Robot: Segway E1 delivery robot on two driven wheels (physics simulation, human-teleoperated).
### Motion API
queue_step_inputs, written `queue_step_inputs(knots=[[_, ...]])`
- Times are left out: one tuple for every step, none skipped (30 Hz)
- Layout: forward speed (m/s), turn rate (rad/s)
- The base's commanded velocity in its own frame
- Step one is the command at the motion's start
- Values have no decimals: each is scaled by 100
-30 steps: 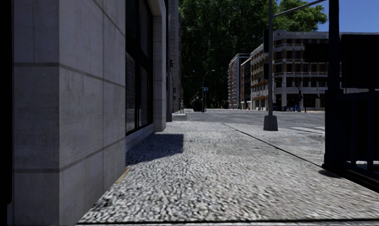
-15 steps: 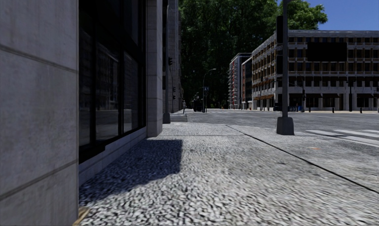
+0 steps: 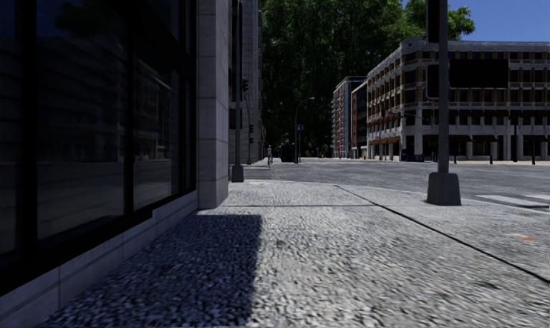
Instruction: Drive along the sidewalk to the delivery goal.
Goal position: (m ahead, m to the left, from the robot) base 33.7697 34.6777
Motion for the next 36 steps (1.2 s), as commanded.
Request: queue_step_inputs(knots=[[200, 0], [200, 0], [200, 0], [200, 0], [200, 0], [200, 0], [200, 0], [200, 0], [200, 0], [200, 0], [200, 0], [200, 0], [200, 0], [200, 0], [200, 0], [200, 0], [200, 0], [200, 0], [200, 0], [200, 0], [200, 0], [200, 0], [200, 0], [200, 0], [200, 0], [200, 0], [200, 0], [200, 0], [200, 0], [200, 0], [200, 0], [200, 0], [200, 0], [200, 0], [200, 0], [200, 0]])
